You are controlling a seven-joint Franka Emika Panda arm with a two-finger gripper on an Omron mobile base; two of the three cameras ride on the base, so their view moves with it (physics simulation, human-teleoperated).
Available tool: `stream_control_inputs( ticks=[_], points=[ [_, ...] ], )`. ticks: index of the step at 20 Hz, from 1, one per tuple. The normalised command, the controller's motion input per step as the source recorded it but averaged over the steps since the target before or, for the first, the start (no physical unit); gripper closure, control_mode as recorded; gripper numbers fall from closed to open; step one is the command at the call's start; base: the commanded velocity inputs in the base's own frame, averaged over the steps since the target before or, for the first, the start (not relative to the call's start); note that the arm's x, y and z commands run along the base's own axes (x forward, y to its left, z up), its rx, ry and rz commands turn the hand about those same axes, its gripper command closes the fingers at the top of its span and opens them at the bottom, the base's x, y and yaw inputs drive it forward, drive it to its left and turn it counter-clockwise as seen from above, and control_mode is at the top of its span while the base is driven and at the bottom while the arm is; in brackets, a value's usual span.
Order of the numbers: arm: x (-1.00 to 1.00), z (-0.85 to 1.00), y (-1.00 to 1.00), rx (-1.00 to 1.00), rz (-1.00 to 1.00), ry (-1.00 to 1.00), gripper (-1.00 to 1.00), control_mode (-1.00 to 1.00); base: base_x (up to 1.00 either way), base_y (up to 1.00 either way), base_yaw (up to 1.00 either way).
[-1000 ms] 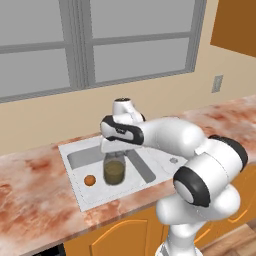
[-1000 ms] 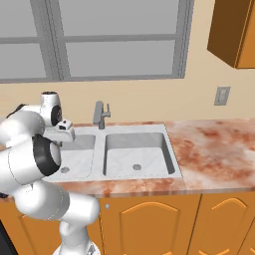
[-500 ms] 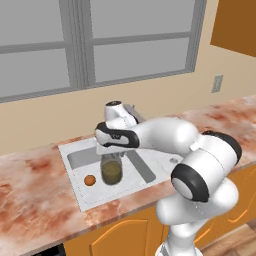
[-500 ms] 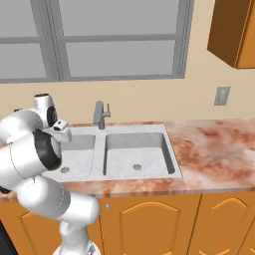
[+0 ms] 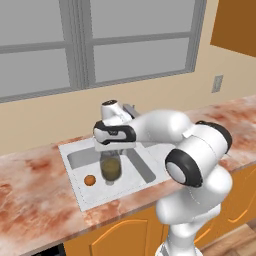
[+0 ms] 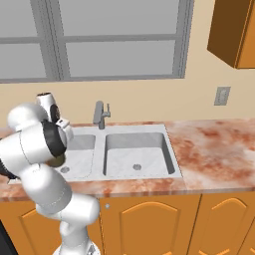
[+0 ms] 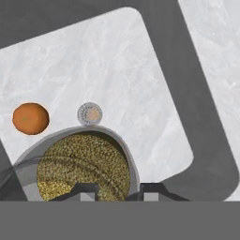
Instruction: Pick the jar and kettle and place them in the sink. Then turn on the water.
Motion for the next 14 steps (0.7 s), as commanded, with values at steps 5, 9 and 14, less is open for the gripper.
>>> stream_control_inputs(
  ticks=[5, 9, 14],
  points=[
    [0.18, -0.27, 0.0, 0.0, -0.07, 0.0, 1.0, -1.0, 0.0, 0.0, 0.0],
    [0.08, -0.33, 0.0, 0.01, -0.08, 0.0, 1.0, -1.0, 0.0, 0.0, 0.0],
    [0.17, -0.19, 0.0, 0.02, -0.09, 0.0, 1.0, -1.0, 0.0, 0.0, 0.0]
  ],
)
